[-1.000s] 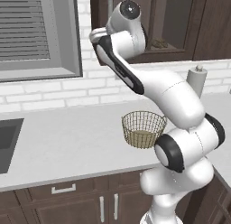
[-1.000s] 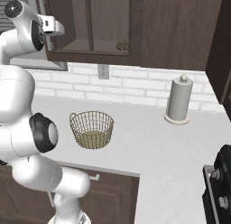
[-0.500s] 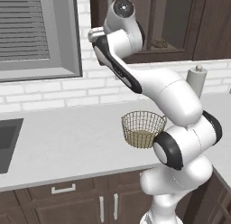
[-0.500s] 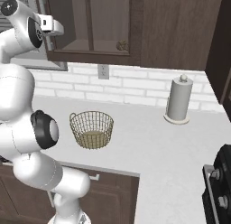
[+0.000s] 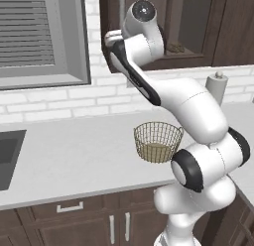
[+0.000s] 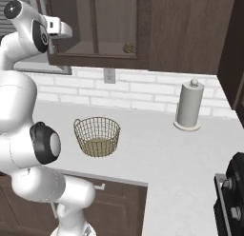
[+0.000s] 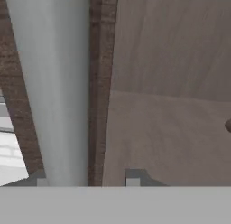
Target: Open the cabinet, pick up the bread from the cabinet and place it in the basket. Then move the basket to the dining counter.
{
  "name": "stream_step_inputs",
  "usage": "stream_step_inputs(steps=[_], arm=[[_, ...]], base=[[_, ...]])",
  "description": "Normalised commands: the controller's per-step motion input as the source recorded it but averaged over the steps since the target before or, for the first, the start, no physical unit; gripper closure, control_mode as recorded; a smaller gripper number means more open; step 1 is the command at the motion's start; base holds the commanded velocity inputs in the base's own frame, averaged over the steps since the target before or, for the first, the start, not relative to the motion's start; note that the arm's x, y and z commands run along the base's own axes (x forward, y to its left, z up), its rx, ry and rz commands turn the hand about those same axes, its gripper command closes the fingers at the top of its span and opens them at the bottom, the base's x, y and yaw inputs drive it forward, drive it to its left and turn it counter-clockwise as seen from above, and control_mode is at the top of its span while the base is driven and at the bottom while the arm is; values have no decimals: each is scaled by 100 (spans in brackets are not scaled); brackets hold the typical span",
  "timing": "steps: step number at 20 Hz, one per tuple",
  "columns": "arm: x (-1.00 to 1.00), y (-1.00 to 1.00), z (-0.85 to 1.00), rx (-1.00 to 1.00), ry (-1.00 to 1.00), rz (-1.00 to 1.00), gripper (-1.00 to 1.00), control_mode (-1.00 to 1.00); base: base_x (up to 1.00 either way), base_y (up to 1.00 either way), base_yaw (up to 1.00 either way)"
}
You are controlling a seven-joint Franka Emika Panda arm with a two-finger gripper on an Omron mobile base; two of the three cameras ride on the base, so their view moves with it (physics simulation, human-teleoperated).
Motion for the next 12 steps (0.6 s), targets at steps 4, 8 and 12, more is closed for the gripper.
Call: stream_step_inputs(steps=[4,8,12], arm=[[-36,-100,-34,0,0,0,100,-100],[-79,-100,-12,0,-2,-1,100,-100],[-90,-100,-8,0,-2,-3,100,-100]], base=[[0,0,0],[0,0,0],[0,0,0]])
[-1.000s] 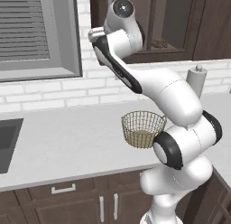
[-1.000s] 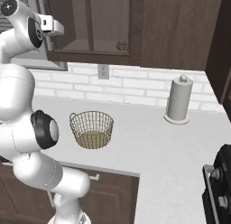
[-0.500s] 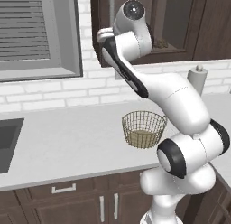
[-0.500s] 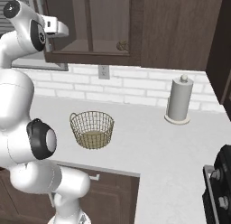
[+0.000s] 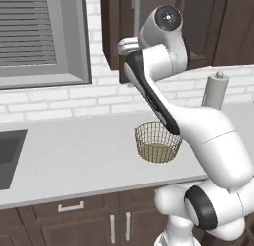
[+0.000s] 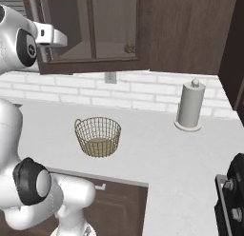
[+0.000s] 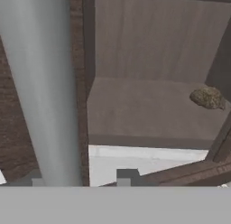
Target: Open the cabinet, pick up the bread from the cabinet and place it in the basket. Then move the basket to the dining counter.
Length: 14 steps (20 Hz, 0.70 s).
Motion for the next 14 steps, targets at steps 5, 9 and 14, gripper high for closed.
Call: stream_step_inputs(steps=[5,9,14], arm=[[-93,-100,-6,0,-2,-3,100,-100],[-87,-100,0,0,0,-3,100,-100],[-82,-100,-2,0,-3,-2,100,-100]], base=[[0,0,0],[0,0,0],[0,0,0]])
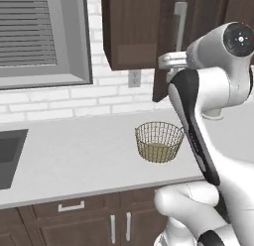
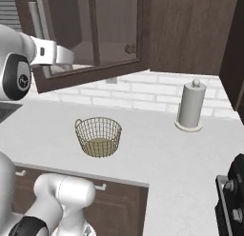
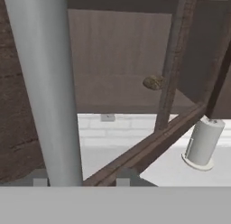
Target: Open the cabinet, pick up the bread from the cabinet and place it in the basket. Then move the basket to the dining counter.
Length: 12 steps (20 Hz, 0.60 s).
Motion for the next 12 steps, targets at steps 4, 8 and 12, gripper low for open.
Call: stream_step_inputs(steps=[4,8,12], arm=[[-58,-100,-11,0,-2,-9,100,-100],[-34,-100,-16,0,-3,-16,100,-100],[-19,-100,-13,-1,-1,-23,100,-100]], base=[[0,0,0],[0,0,0],[0,0,0]])
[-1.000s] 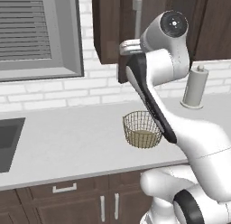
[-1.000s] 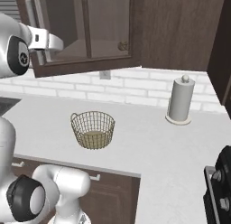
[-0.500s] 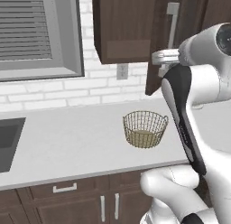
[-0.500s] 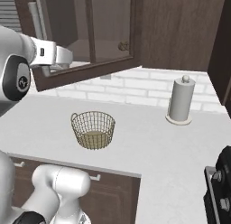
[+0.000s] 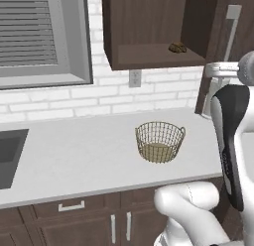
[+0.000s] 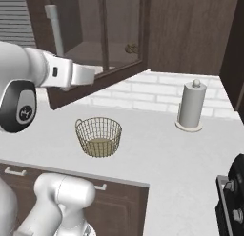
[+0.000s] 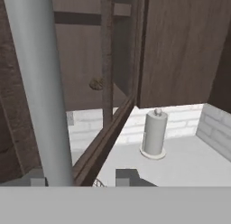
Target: Open the cabinet, pick up the bread from the cabinet and place it in the basket. Then move the basket to the dining counter.
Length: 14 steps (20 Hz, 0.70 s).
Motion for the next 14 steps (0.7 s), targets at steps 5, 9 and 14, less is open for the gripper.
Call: stream_step_inputs(steps=[5,9,14], arm=[[-15,-100,0,0,-5,-28,100,-100],[-12,-100,0,0,-3,-22,100,-100],[-13,-100,1,0,-3,-19,100,-100]], base=[[0,0,0],[0,0,0],[0,0,0]])
